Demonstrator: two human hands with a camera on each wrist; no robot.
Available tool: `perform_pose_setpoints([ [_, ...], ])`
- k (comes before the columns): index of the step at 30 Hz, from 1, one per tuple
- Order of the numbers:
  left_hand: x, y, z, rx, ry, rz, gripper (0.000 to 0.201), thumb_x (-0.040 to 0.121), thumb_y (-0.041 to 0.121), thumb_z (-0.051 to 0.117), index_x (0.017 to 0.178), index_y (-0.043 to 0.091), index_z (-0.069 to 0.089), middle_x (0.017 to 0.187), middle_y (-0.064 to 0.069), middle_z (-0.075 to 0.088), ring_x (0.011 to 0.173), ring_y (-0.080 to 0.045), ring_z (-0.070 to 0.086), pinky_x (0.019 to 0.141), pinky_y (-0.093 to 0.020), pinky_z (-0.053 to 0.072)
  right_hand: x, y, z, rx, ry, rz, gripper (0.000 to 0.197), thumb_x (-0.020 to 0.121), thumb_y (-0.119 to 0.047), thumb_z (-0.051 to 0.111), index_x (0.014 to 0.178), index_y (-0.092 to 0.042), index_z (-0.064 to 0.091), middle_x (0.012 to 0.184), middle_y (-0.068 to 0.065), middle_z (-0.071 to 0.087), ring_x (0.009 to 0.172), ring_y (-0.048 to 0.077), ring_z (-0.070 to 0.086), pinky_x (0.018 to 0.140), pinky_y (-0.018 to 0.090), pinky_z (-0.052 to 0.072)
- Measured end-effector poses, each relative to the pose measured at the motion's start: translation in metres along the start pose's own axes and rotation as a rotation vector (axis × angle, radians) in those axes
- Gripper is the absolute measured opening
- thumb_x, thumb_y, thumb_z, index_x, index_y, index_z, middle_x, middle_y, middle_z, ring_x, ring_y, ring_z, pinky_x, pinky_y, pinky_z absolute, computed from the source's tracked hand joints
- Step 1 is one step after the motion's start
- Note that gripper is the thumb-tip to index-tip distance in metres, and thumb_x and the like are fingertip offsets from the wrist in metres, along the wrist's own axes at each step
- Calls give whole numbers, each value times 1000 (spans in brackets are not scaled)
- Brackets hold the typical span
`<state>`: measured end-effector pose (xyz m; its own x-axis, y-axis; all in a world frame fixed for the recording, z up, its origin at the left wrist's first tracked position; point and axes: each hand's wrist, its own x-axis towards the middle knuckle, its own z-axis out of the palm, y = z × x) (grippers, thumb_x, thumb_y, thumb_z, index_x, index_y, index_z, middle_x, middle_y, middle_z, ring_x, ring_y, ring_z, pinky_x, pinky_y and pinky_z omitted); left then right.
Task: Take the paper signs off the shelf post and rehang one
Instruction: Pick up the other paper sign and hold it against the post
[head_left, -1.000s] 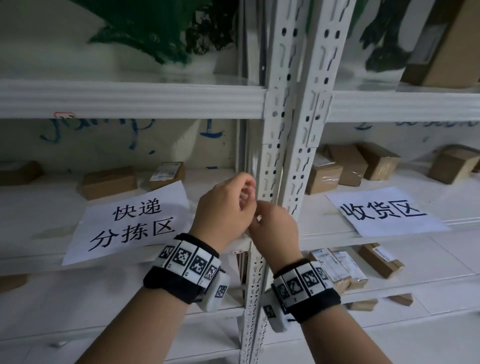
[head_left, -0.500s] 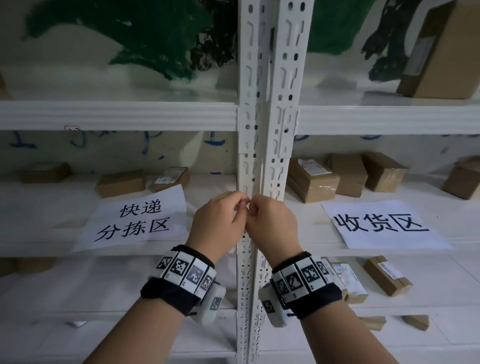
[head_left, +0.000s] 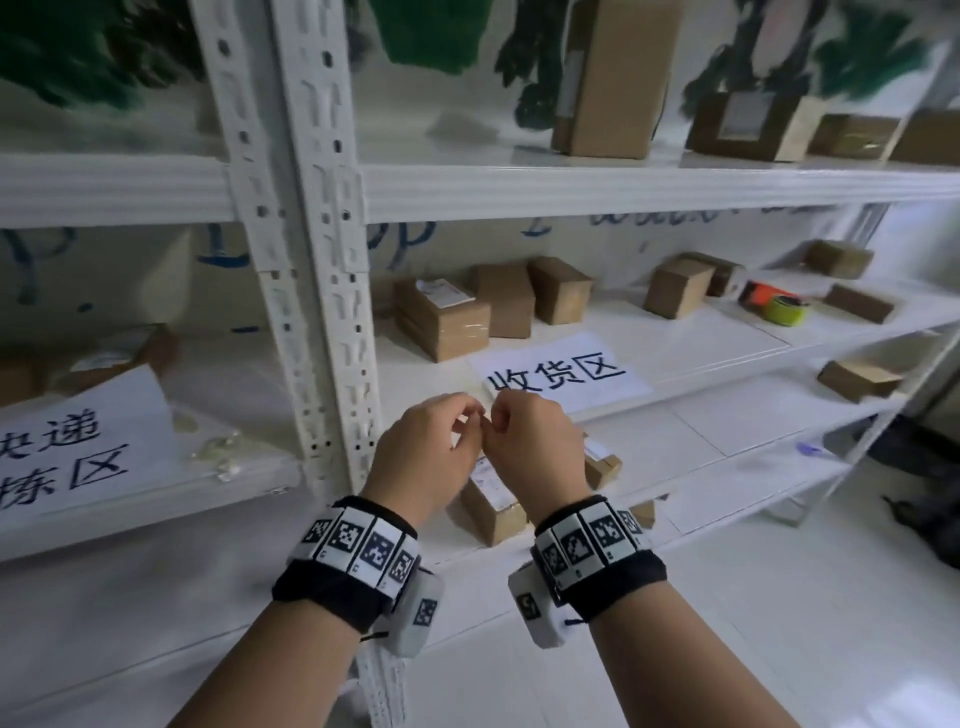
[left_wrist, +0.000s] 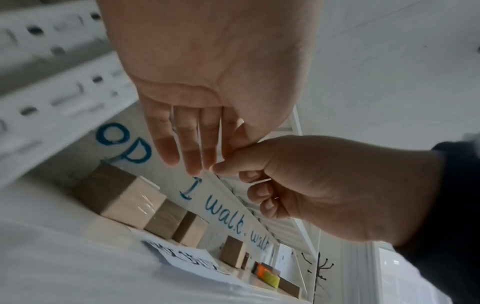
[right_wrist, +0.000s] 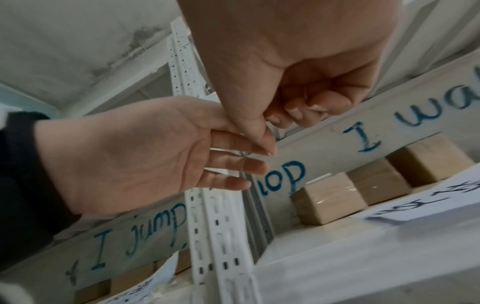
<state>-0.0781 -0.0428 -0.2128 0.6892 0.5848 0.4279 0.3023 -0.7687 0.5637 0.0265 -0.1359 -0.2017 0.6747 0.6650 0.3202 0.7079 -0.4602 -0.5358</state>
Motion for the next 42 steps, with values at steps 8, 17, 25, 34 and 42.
perform_pose_setpoints([
  [8,73,34,97,112,-145,-69,21,99,37,57,118,33,65,120,13,68,108,-8,65,90,-32,56,74,117,-15,26,41,125,26,91,-29,65,71,-26,48,69,-7,57,71,21,57,59,30,39],
  [17,163,57,214,270,-224,76,27,93,36,64,119,27,66,124,16,62,108,-11,62,87,-29,55,192,252,-15,-20,177,250,41,94,-33,67,134,-25,71,133,7,68,125,36,57,102,47,50],
  [25,197,53,265,347,-298,127,49,81,37,80,126,34,62,132,19,61,115,-9,65,91,-32,57,227,312,-4,265,49,338,41,88,-9,61,125,-20,75,120,6,73,112,25,68,86,30,52],
  [34,215,39,260,299,-169,5,17,99,31,59,89,22,70,63,1,61,63,-17,61,60,-34,55,251,337,-6,509,99,448,49,99,-45,55,86,-2,75,80,12,78,83,34,73,74,41,59],
  [42,205,46,261,268,-82,13,20,100,29,58,89,23,74,53,4,53,49,-14,52,50,-22,41,283,329,-5,791,-98,577,39,84,-37,80,69,-4,68,66,14,78,73,39,80,83,56,66],
])
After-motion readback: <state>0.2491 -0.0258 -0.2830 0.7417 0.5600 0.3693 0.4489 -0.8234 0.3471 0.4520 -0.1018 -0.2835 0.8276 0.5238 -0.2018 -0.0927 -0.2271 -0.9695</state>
